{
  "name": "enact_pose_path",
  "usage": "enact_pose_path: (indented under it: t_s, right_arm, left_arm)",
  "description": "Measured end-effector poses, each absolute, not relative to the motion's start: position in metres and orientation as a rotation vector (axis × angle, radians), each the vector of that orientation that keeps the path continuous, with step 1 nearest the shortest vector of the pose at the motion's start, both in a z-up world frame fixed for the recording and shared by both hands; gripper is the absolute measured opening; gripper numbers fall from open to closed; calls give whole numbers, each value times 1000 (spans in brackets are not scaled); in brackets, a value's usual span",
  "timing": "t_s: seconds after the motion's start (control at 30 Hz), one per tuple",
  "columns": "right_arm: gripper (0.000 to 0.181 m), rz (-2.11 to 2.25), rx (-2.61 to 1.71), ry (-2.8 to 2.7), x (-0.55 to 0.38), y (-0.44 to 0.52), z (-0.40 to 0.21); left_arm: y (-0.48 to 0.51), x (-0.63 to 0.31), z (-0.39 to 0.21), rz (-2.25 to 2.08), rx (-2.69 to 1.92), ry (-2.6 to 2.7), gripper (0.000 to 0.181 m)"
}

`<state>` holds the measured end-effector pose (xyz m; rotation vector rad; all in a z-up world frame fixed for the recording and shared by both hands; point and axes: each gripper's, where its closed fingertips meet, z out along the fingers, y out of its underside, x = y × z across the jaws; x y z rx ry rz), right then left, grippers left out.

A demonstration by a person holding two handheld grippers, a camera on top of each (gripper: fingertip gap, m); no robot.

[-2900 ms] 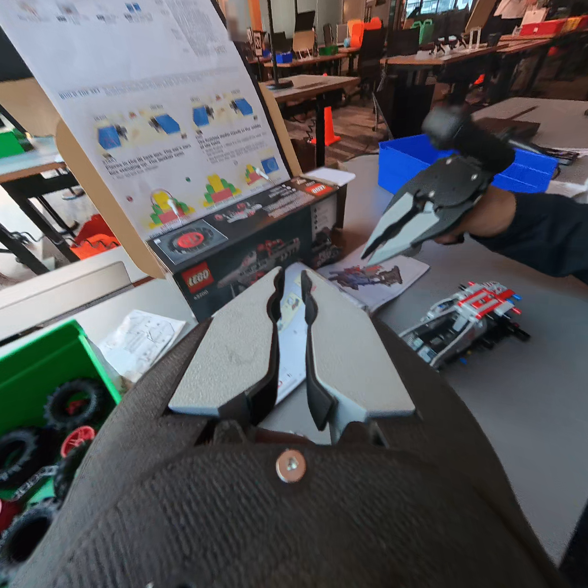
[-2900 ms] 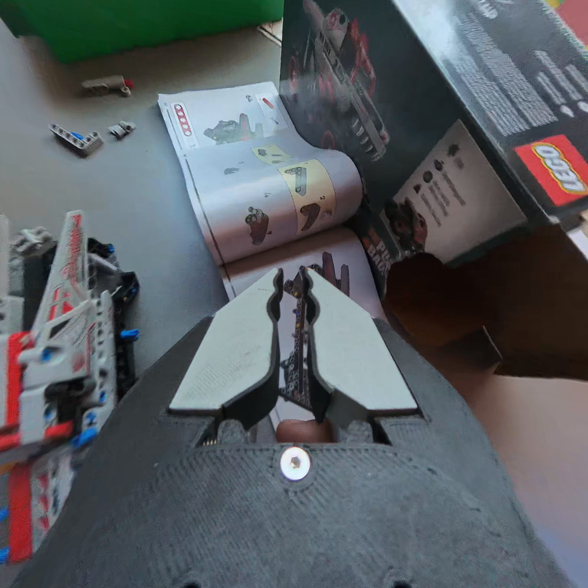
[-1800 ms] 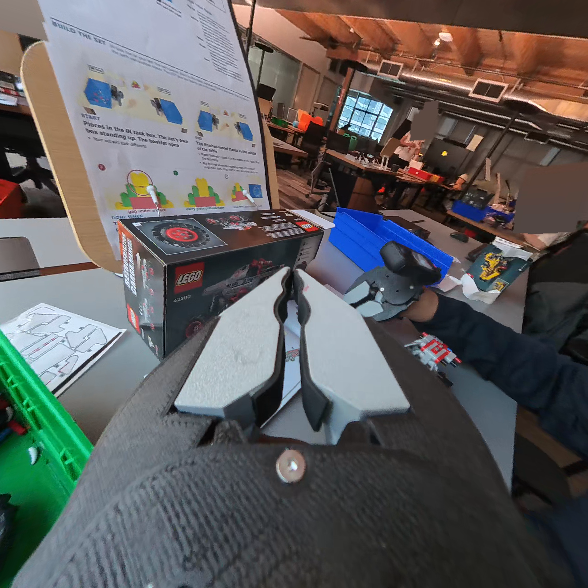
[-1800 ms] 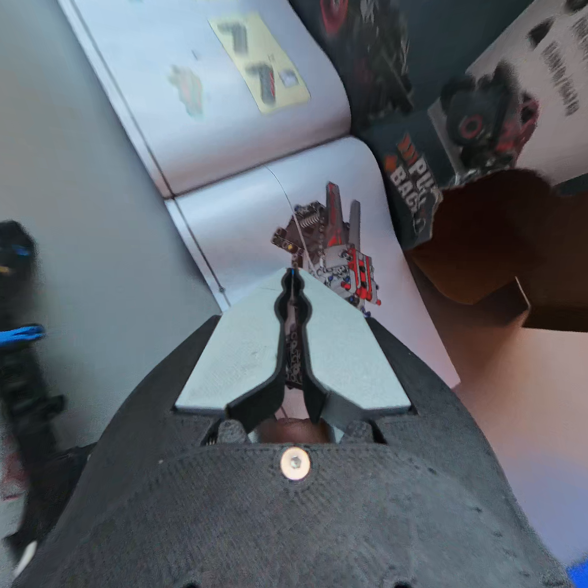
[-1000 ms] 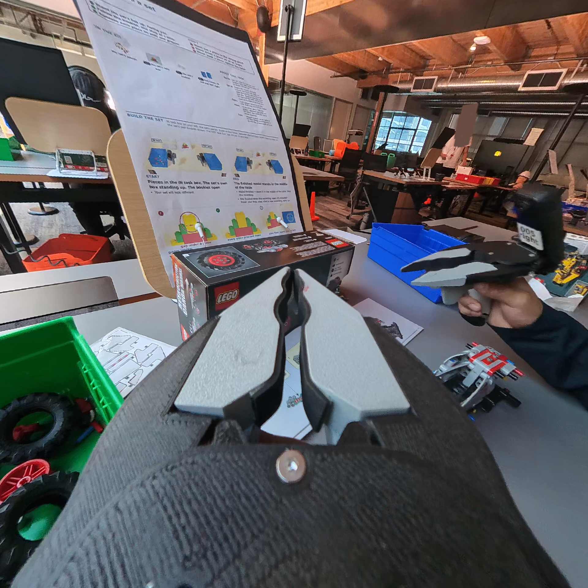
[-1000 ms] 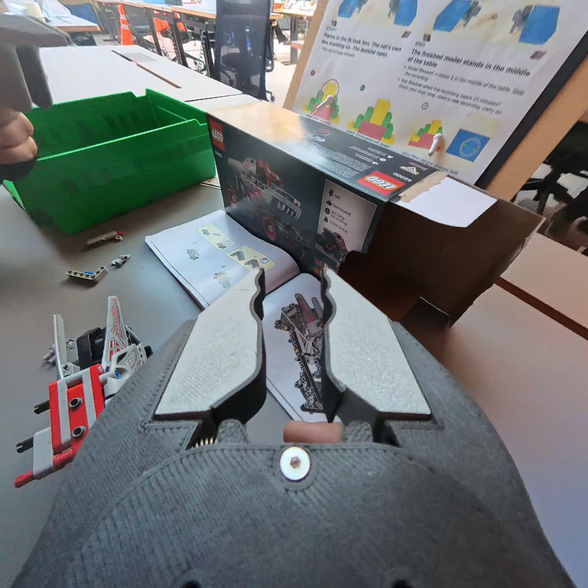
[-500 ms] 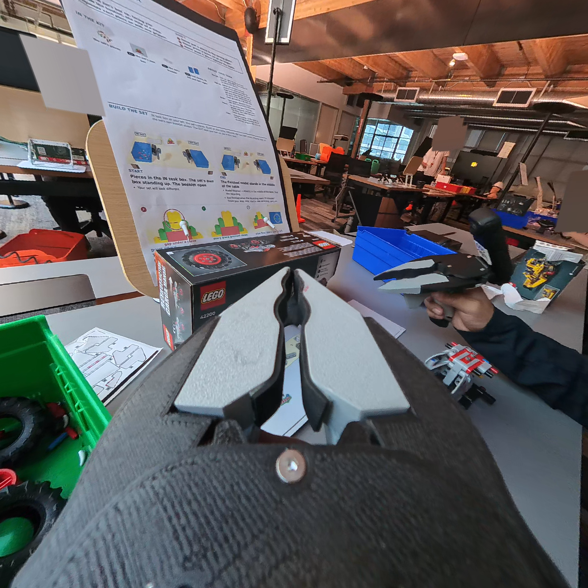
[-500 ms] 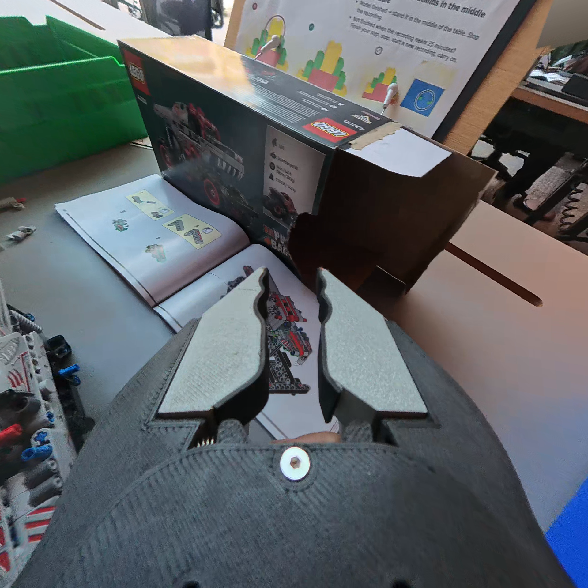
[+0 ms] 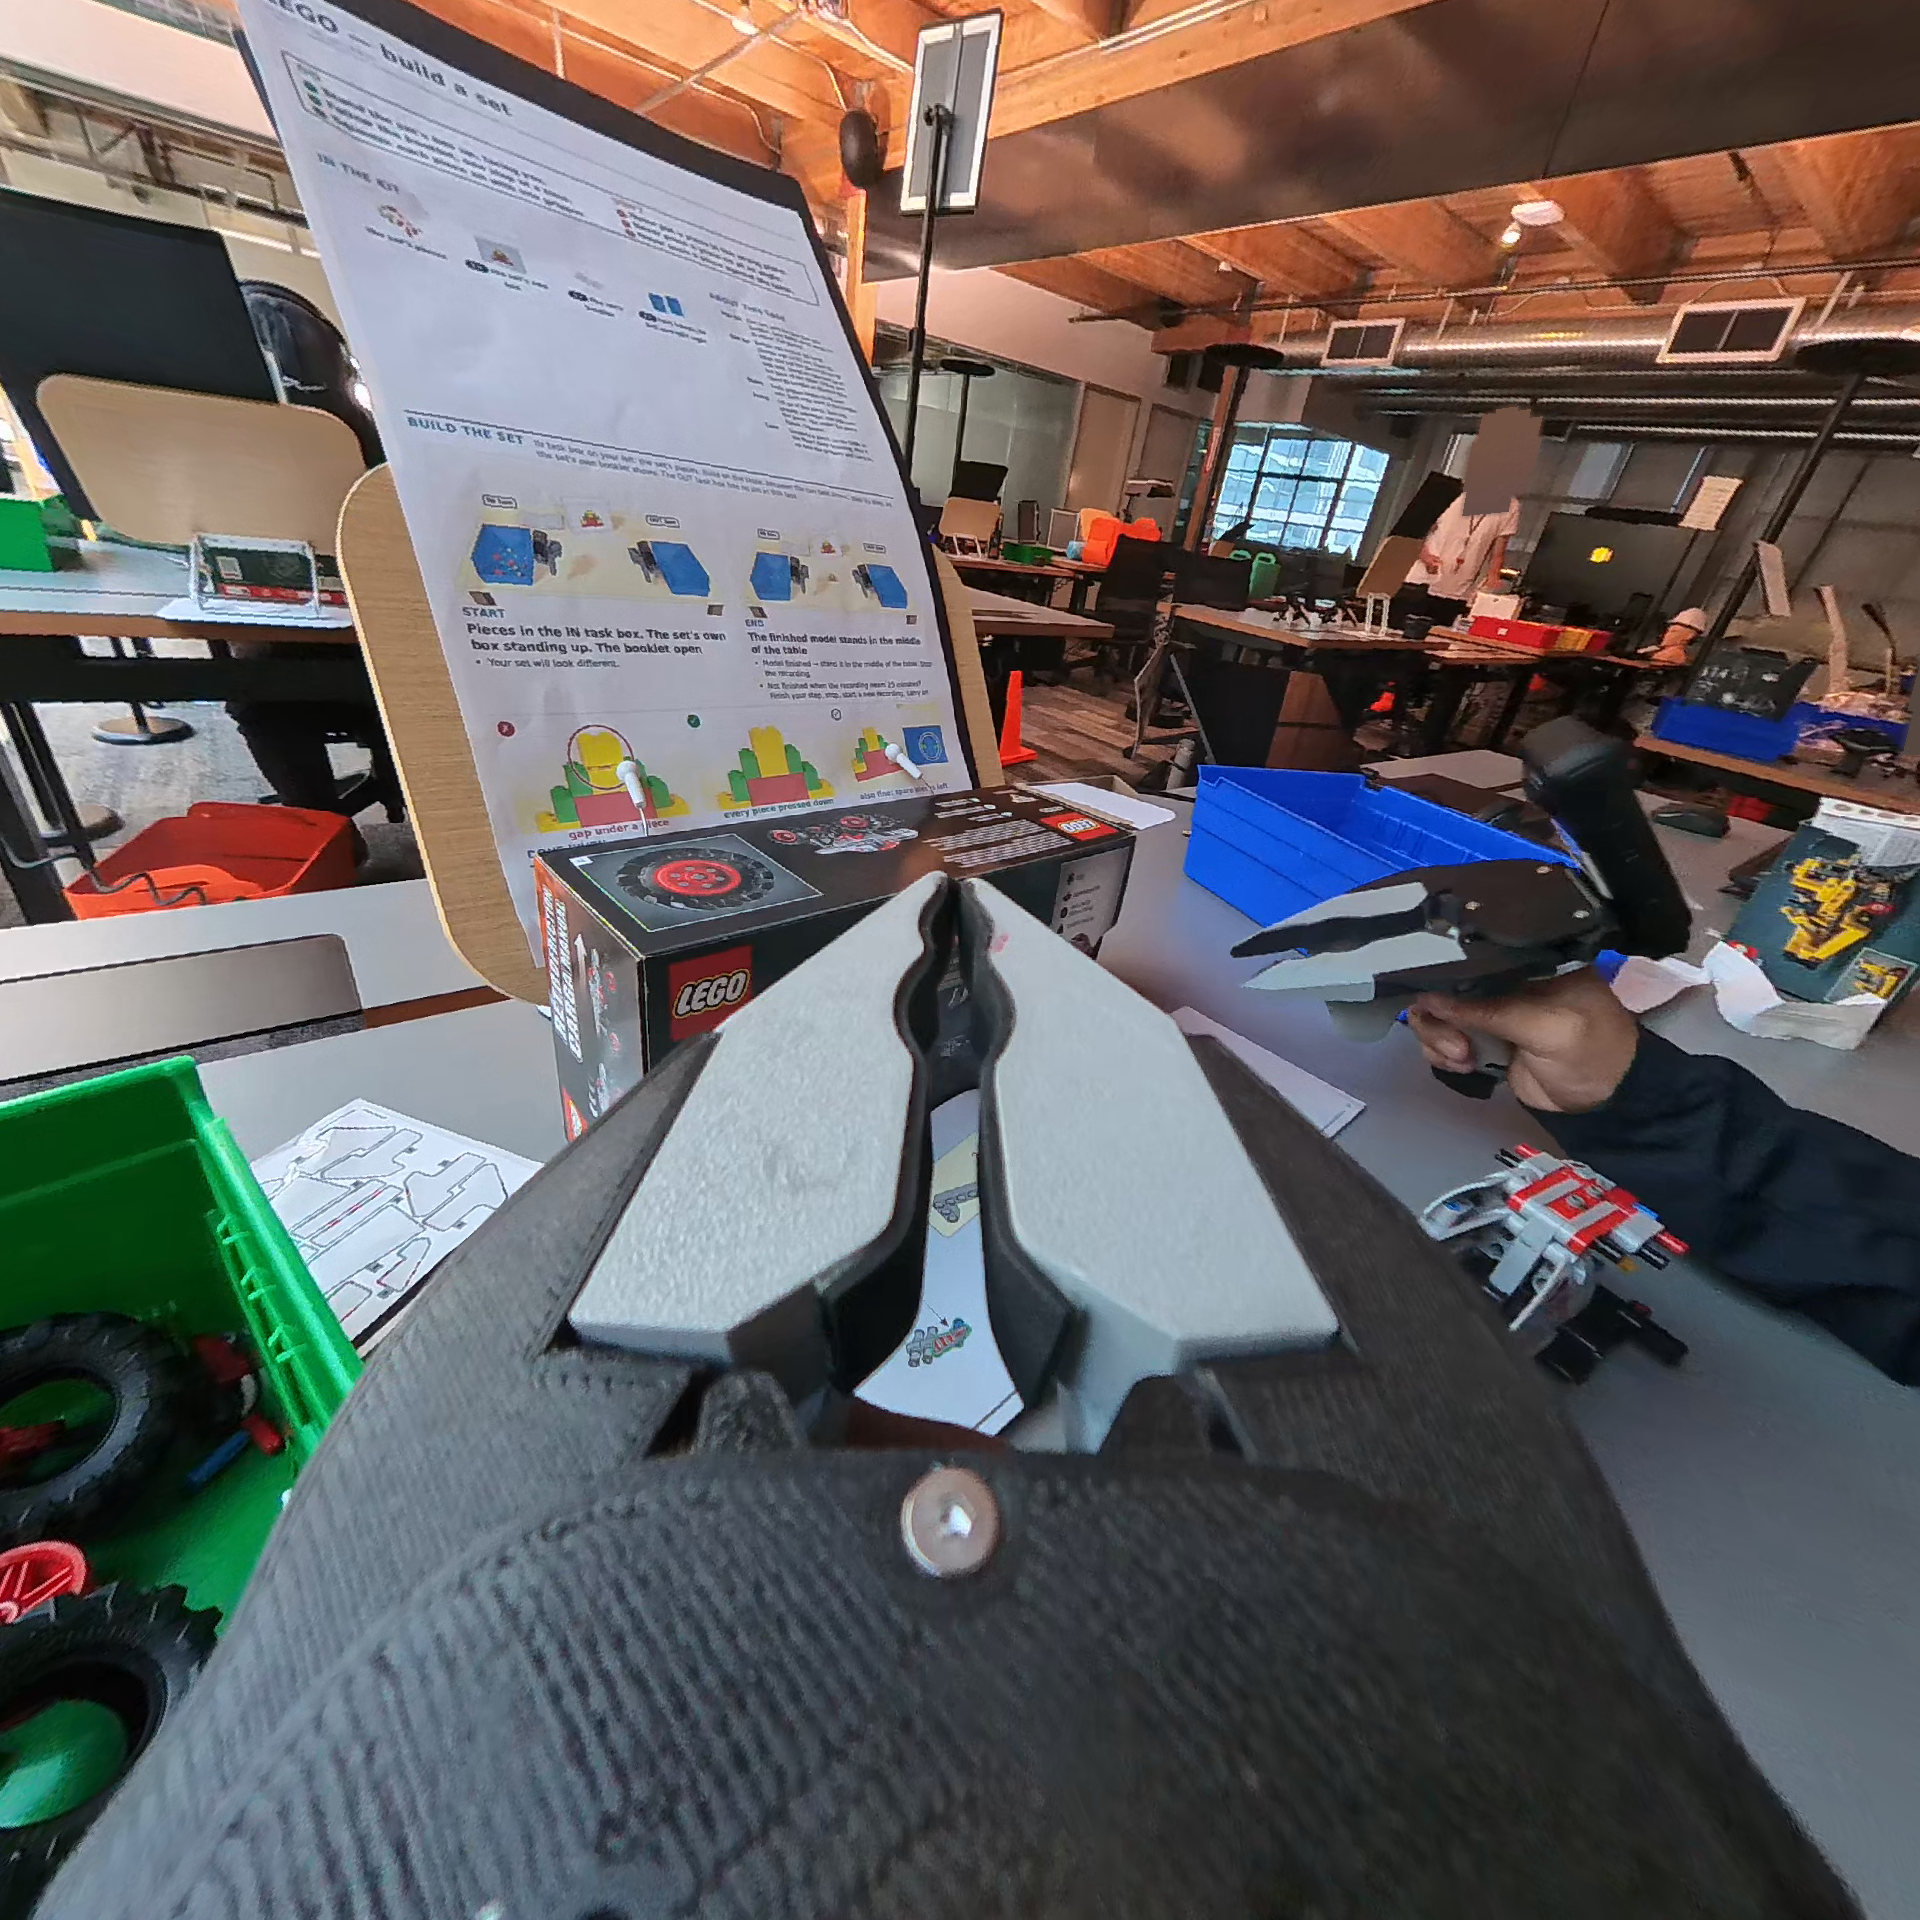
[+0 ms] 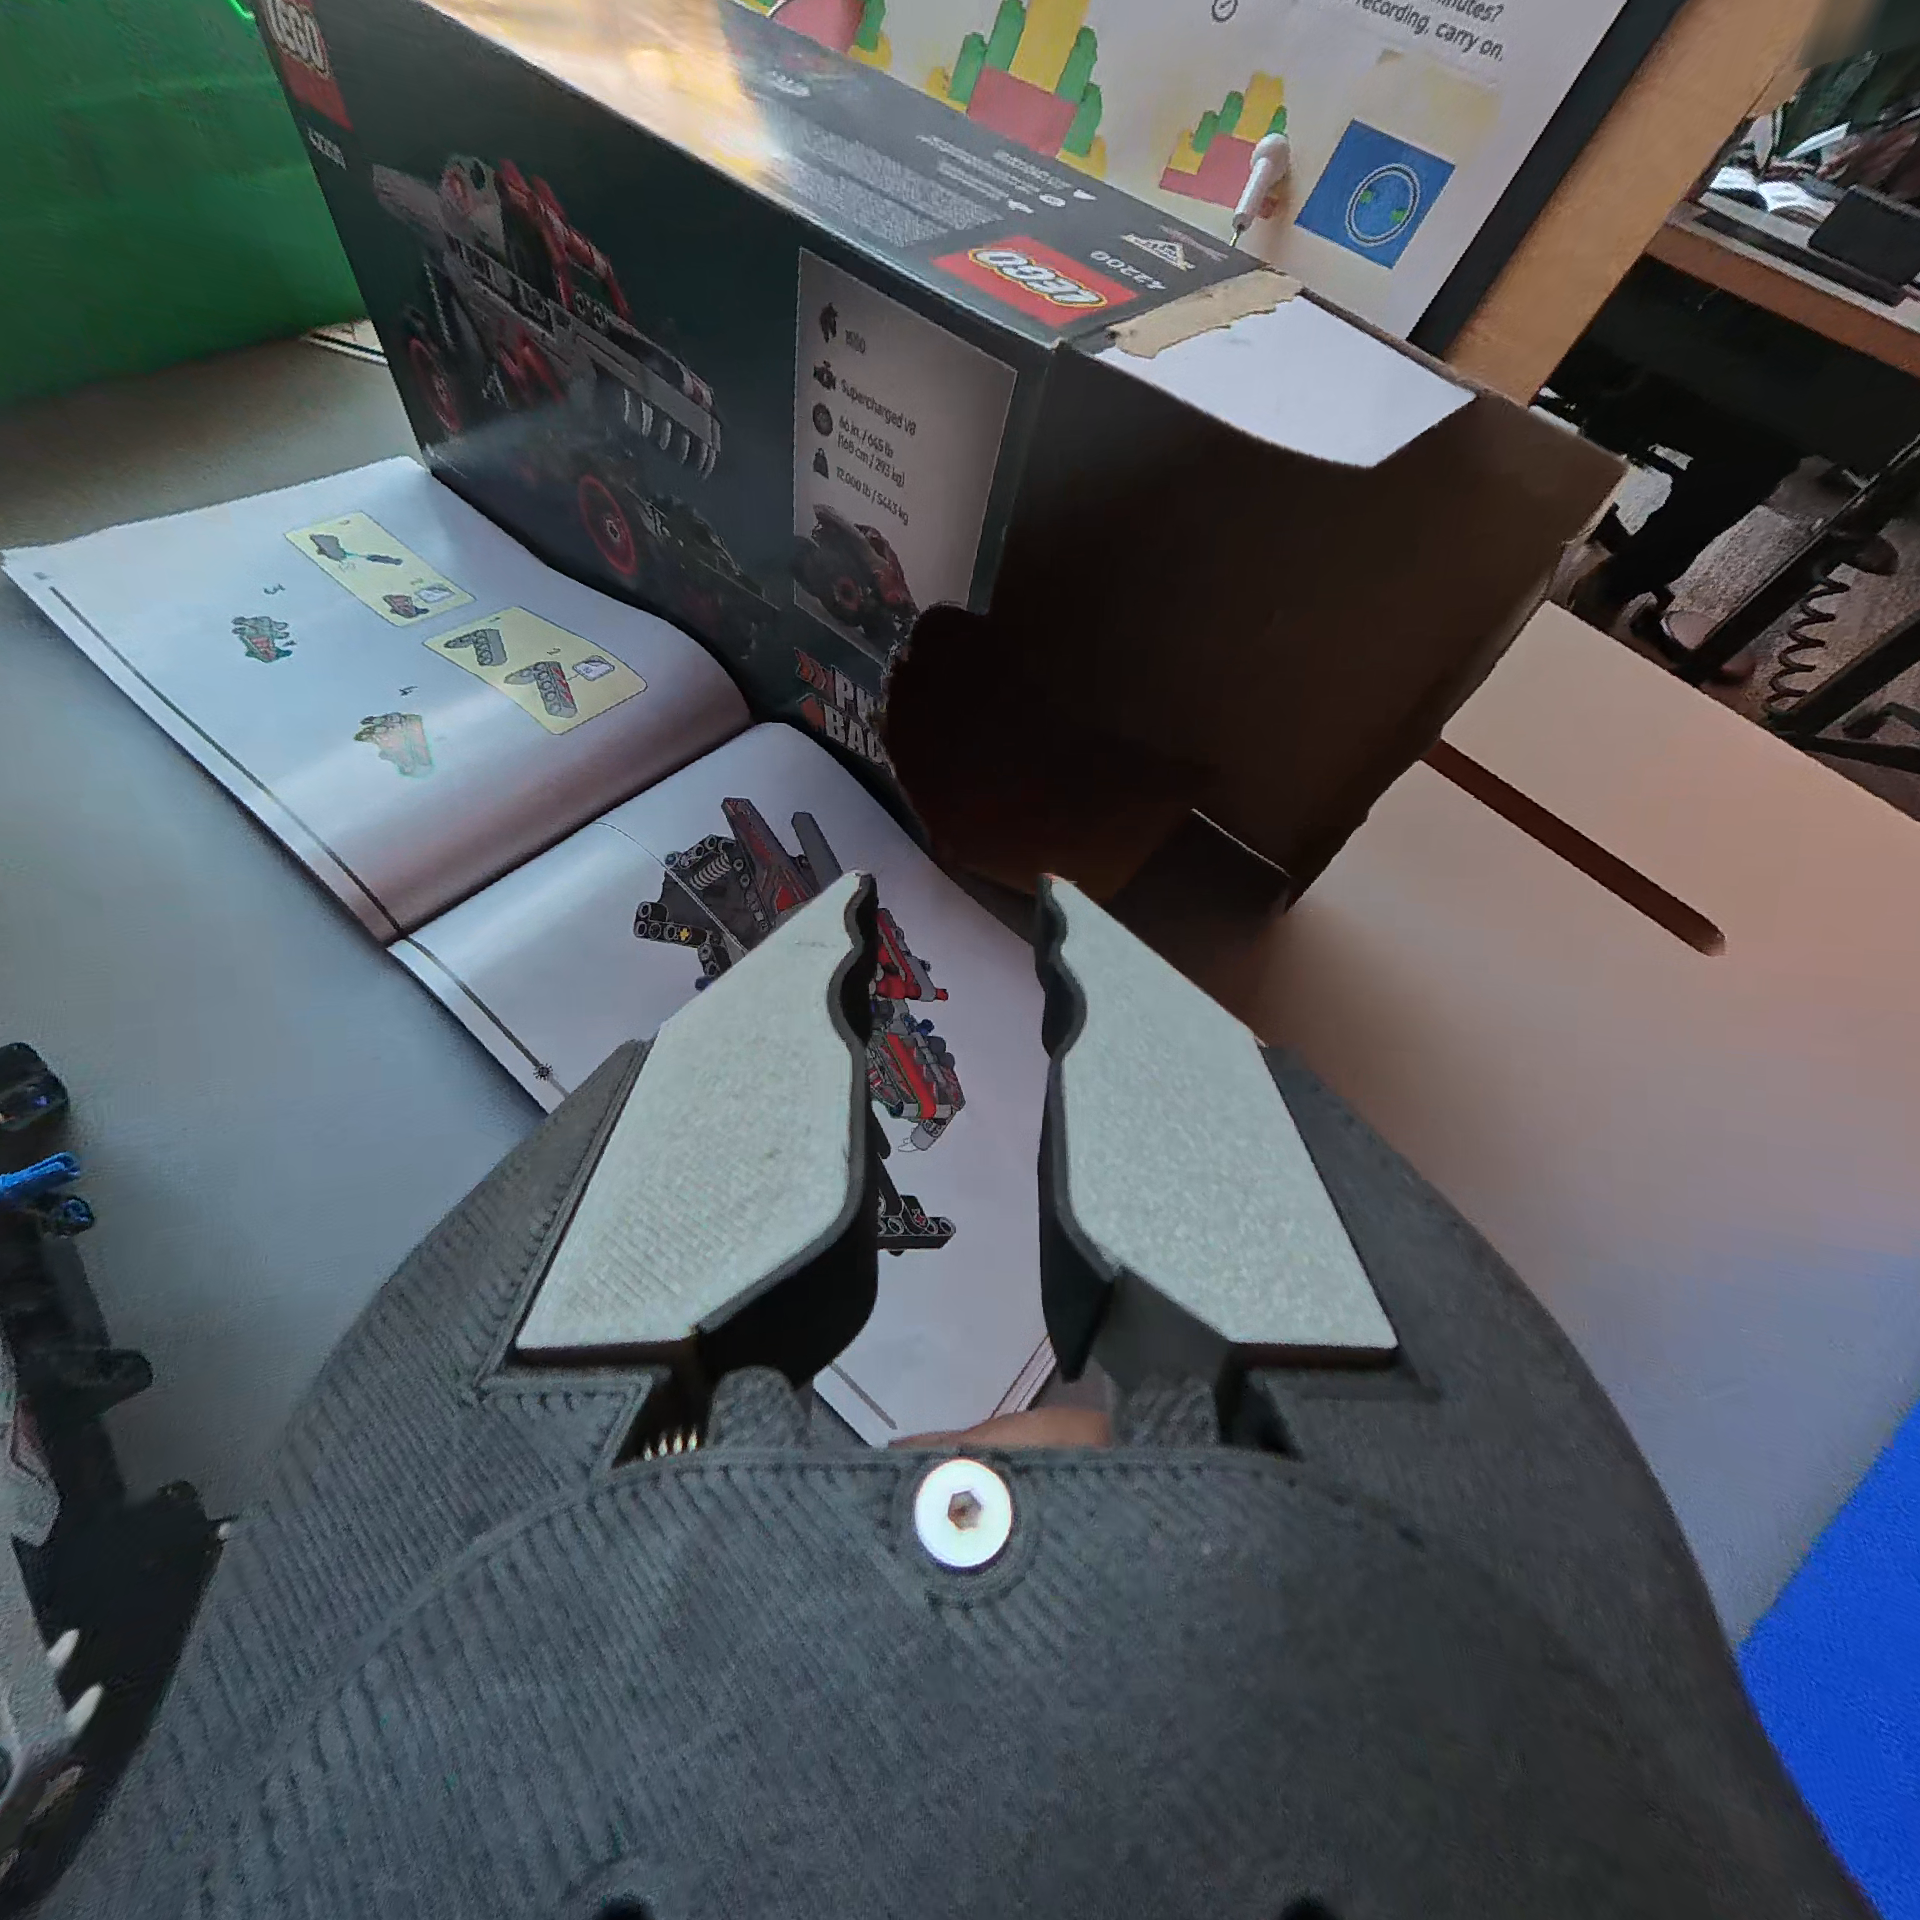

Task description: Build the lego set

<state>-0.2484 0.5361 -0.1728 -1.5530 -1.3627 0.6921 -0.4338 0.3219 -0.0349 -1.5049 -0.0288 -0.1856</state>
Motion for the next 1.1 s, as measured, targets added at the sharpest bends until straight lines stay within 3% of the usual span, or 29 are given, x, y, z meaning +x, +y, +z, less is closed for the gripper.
enact_pose_path:
  t_s: [1.1]
  right_arm:
    - [25, 623, -1513, -1488, -259, 527, -197]
  left_arm:
    - [322, -423, -36, -166, -1502, 8, 0]
